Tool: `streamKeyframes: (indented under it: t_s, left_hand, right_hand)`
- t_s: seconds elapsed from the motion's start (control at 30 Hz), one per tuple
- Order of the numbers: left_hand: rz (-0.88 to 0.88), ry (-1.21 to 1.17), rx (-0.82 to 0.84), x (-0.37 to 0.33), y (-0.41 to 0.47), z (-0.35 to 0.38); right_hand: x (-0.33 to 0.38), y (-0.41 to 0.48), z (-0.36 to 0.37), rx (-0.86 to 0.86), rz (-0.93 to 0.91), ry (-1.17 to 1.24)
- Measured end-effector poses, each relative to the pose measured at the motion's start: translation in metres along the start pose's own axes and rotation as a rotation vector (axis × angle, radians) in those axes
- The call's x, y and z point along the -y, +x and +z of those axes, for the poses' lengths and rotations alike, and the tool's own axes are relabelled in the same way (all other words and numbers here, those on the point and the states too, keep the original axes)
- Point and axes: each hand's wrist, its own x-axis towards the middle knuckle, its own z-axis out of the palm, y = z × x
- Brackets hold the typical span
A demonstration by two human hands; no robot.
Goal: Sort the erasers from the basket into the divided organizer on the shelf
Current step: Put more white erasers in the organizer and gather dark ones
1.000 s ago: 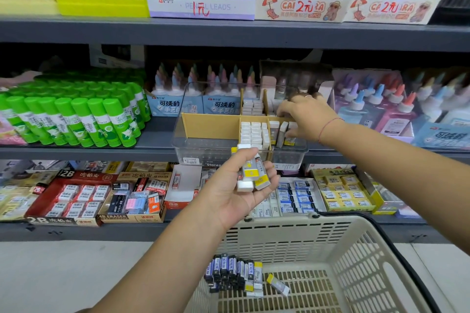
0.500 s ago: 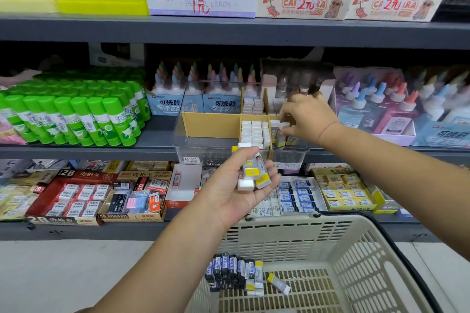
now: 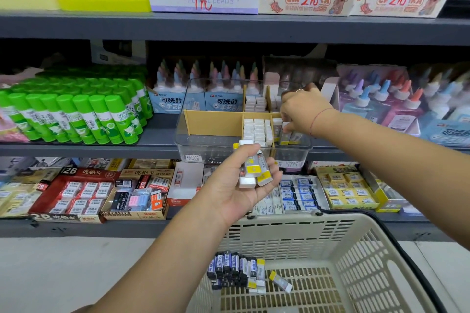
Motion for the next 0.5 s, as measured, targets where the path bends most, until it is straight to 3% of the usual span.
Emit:
streamKeyframes:
  t_s: [0.27, 0.5]
  left_hand:
    - [-0.002, -0.005, -0.002, 0.0, -0.002, 0.002]
    - [-0.004, -0.013, 0.009, 0.001, -0.002, 0.003]
  right_hand:
    - [0.001, 0.003, -0.005, 0.041, -0.011, 0.001]
    - [0.002, -0.005, 0.013, -0.091, 0.219, 0.359]
